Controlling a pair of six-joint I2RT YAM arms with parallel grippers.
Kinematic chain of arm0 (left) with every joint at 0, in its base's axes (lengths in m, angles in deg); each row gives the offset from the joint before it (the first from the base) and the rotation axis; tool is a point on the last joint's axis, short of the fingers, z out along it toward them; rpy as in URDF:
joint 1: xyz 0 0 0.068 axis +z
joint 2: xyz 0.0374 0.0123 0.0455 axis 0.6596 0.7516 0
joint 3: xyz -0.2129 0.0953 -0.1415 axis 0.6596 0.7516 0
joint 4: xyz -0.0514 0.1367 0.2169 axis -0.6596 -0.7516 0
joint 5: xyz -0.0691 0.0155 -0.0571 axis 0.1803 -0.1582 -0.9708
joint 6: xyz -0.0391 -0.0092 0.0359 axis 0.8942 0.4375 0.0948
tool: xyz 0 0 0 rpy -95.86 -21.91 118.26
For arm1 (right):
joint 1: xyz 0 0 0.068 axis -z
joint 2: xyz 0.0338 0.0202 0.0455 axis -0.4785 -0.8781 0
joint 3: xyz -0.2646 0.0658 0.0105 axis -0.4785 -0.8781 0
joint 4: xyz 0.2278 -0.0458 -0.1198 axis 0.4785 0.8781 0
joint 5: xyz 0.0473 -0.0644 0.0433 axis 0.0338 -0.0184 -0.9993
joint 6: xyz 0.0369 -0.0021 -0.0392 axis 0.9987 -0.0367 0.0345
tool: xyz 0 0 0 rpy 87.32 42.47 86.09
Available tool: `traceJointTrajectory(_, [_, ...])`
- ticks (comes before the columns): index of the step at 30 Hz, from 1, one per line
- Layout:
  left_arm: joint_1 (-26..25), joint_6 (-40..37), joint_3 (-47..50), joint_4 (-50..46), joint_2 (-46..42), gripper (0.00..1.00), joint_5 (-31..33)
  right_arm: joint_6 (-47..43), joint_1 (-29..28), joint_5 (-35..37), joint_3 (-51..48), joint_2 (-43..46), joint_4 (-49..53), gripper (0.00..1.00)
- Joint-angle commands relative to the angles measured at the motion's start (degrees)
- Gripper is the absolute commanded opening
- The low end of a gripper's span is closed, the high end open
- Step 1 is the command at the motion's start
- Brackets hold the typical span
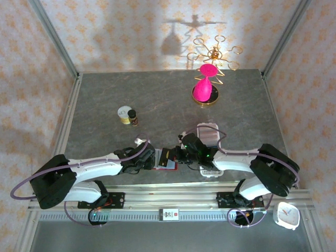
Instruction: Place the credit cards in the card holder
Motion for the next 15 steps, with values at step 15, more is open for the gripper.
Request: traceJointTrajectory(15, [0.4,0.8,2.5,-0.4,-0.9,0.36,-0.5,1.7,-0.3,1.0,1.5,-3.1,-4.3,0.0])
